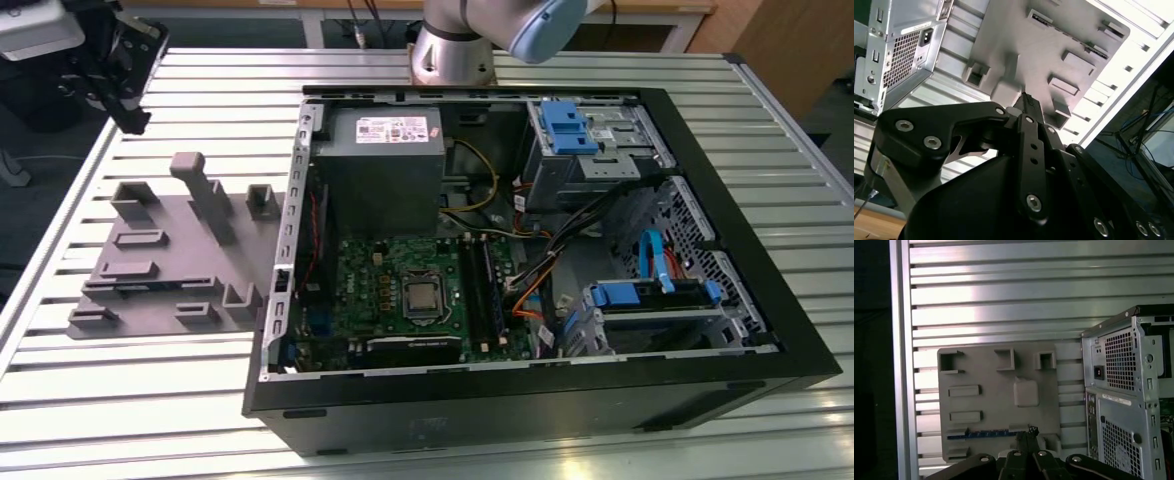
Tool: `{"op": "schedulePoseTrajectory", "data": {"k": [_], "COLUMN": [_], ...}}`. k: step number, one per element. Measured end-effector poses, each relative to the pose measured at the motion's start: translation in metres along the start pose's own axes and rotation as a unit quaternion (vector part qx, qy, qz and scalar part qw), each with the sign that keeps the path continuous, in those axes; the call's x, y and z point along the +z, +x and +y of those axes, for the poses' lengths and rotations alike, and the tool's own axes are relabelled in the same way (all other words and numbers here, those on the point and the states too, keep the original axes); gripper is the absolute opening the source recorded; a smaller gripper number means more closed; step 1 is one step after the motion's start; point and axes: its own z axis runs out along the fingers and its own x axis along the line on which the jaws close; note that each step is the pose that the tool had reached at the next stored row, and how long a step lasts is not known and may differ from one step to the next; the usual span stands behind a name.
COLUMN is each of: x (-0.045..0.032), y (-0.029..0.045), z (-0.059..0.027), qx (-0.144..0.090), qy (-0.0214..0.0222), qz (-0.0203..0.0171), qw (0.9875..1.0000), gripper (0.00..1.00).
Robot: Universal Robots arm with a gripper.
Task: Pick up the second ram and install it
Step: 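Reach for the second ram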
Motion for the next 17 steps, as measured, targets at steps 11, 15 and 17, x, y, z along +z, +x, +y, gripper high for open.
{"op": "schedulePoseTrajectory", "data": {"k": [11,15,17], "x": [0.0007,0.0009,0.0012], "y": [0.0090,0.0089,0.0111], "z": [-0.0192,-0.0202,-0.0208], "qx": [0.000,-0.002,-0.002], "qy": [0.0022,0.0152,0.0155], "qz": [-0.0002,-0.0002,0.0009], "qw": [1.0000,0.9999,0.9999], "gripper": [0.11,0.11,0.11]}}
